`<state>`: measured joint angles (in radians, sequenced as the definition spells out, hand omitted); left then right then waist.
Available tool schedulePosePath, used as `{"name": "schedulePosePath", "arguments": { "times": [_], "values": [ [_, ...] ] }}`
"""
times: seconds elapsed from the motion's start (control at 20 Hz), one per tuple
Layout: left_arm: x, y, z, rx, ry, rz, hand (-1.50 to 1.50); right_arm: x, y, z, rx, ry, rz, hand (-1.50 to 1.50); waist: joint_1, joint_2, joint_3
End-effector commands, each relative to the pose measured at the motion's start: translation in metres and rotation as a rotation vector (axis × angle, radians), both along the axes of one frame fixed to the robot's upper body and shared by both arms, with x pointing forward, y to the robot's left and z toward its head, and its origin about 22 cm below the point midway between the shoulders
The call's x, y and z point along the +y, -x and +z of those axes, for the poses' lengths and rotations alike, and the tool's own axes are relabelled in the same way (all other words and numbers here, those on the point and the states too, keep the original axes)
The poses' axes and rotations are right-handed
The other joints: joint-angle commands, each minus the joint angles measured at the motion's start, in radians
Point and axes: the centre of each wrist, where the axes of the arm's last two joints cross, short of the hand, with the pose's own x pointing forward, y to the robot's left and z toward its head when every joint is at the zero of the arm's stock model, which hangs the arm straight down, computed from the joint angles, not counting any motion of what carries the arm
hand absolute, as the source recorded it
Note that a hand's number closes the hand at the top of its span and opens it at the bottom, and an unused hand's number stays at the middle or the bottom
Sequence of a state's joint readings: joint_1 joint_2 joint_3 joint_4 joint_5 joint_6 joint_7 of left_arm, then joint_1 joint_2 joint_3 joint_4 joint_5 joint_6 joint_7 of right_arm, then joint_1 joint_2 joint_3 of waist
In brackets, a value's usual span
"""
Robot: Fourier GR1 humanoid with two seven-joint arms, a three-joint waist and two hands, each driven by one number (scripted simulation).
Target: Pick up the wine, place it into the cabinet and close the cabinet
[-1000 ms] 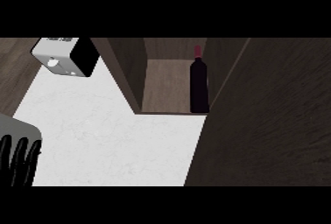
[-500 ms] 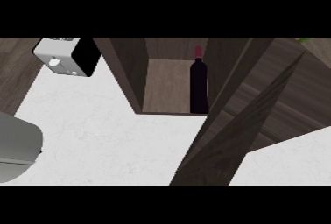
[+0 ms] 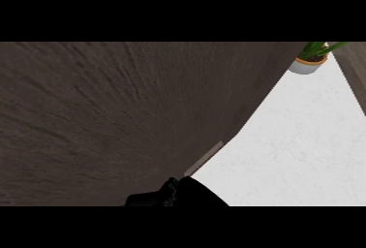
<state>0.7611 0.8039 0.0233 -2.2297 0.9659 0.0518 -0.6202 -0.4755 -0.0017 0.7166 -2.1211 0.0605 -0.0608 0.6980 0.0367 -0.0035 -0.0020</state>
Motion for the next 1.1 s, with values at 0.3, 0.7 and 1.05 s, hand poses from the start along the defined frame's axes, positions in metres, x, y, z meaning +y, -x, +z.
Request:
{"name": "schedulePosePath", "arguments": {
  "times": [0.3,0.7,1.05],
  "values": [
    [0.026,0.003,0.012,0.004,0.0,-0.026,-1.5,0.04,-0.081,0.035,-0.041,-0.006,-0.122,1.5,-0.002,0.004,0.001],
    [0.011,-0.002,0.013,0.062,-0.002,-0.061,-1.5,0.027,-0.146,0.024,-0.097,0.034,-0.226,1.5,-0.022,0.007,0.002],
    [-0.003,-0.017,0.004,0.081,0.01,-0.098,-1.5,-0.001,-0.196,0.024,-0.065,0.046,-0.253,1.5,-0.026,0.008,0.002]
  ]
}}
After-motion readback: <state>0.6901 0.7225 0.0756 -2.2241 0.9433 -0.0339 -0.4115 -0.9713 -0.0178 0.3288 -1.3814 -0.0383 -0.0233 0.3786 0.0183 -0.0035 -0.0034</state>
